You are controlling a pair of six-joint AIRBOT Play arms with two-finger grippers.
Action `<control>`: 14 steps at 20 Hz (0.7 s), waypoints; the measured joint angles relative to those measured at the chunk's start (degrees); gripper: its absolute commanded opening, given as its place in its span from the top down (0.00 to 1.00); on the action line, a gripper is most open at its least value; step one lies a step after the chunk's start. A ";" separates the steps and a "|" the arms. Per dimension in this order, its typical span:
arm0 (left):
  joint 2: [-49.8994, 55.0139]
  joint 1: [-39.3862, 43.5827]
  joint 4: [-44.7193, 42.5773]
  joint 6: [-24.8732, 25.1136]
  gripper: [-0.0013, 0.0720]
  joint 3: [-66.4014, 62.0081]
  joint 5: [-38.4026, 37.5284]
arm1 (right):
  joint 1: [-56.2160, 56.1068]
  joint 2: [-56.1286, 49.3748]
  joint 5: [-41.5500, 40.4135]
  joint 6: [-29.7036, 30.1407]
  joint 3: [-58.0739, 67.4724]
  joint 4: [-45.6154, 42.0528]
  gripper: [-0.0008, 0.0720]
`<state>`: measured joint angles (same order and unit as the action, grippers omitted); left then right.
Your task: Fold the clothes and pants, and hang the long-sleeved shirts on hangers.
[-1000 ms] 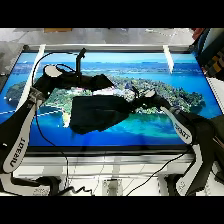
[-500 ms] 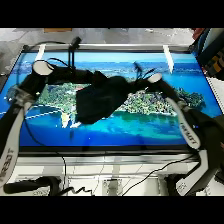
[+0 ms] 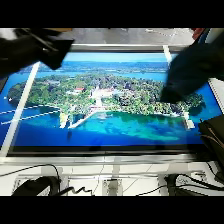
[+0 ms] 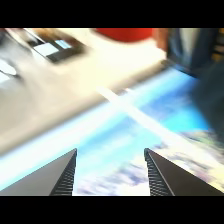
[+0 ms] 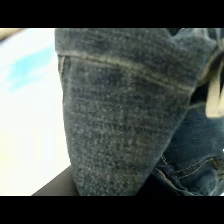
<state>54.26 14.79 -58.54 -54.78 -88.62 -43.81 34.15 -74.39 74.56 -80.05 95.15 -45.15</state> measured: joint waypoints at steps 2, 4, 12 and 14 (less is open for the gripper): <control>-3.45 0.00 -2.86 0.17 0.41 0.00 0.42 | 11.78 3.52 3.30 -2.10 0.00 -1.36 0.92; -5.75 0.00 -4.79 0.17 0.41 0.00 0.72 | 23.91 6.08 6.01 -3.34 0.02 -3.58 0.92; -8.13 0.00 -6.99 0.15 0.41 0.00 1.11 | 60.22 9.03 9.90 -8.81 -0.07 -16.81 0.31; -8.24 0.00 -7.02 0.15 0.41 0.00 1.16 | 64.78 9.01 8.48 -11.78 -0.07 -17.94 0.05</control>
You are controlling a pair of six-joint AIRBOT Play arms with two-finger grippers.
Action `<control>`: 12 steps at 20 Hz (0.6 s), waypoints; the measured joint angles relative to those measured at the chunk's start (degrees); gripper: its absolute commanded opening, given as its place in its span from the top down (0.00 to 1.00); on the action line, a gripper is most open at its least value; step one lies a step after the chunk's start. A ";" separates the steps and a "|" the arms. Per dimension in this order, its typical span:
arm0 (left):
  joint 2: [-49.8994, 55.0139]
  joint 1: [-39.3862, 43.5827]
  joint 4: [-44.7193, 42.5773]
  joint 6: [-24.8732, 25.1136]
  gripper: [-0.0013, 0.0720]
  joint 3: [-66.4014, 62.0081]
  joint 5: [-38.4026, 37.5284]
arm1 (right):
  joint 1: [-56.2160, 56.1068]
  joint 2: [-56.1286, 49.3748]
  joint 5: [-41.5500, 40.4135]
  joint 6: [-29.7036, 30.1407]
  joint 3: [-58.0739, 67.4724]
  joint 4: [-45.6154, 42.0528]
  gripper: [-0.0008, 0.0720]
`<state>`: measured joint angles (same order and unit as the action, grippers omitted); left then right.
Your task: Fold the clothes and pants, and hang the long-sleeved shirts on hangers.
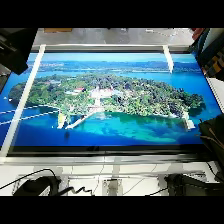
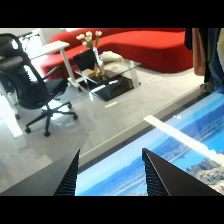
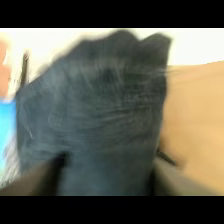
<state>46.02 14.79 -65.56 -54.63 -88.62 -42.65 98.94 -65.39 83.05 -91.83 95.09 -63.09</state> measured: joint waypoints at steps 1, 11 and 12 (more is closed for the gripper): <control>0.00 0.00 -0.13 0.00 0.41 0.00 0.00 | 1.46 -0.24 -0.57 -1.90 0.00 0.42 0.05; -0.07 0.00 -0.20 0.00 0.41 0.00 0.02 | 3.30 -1.38 1.31 -8.00 -1.73 22.27 0.92; -0.07 0.00 -0.20 0.00 0.41 0.00 0.02 | 1.97 -1.38 2.16 -7.21 -1.92 25.51 0.92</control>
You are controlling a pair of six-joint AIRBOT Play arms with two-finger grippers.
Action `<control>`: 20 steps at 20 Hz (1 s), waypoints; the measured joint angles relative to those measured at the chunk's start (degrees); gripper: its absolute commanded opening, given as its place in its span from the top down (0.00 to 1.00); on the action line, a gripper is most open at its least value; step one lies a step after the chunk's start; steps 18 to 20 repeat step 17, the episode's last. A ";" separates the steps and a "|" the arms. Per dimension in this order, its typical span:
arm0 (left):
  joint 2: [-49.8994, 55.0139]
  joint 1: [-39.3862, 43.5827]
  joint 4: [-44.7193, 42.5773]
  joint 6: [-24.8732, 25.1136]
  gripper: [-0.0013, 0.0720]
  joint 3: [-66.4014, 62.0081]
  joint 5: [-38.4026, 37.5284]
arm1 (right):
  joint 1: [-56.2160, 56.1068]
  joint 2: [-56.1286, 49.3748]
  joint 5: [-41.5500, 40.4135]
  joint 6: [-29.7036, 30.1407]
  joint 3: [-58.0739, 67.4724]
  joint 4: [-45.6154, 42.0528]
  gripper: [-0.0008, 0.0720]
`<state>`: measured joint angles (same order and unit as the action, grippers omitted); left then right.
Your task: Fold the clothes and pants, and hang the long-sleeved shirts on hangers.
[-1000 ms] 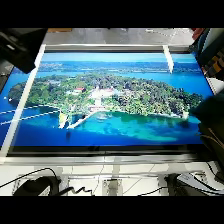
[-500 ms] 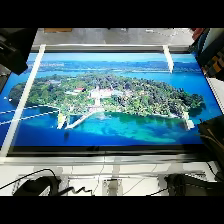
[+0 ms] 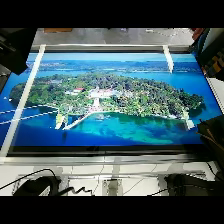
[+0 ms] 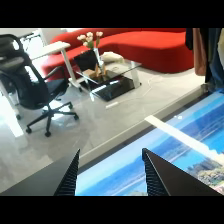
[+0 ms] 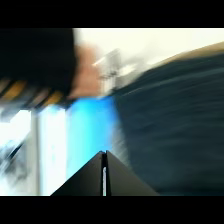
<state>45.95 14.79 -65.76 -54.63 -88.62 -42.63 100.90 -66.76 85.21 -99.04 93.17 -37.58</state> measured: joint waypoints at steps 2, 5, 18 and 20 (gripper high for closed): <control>0.00 0.00 0.00 0.00 0.41 0.00 0.00 | -4.37 0.09 2.45 1.20 -0.28 5.29 0.92; 0.00 0.00 0.00 0.00 0.41 0.00 0.00 | -15.12 1.44 5.38 3.65 -0.46 9.66 0.92; 0.00 0.00 0.00 0.00 0.41 0.00 0.00 | -89.99 8.59 7.30 6.73 -0.50 -37.07 0.92; 0.00 0.00 0.00 0.00 0.41 0.00 0.00 | -89.99 8.59 7.30 6.73 -0.50 -37.07 0.92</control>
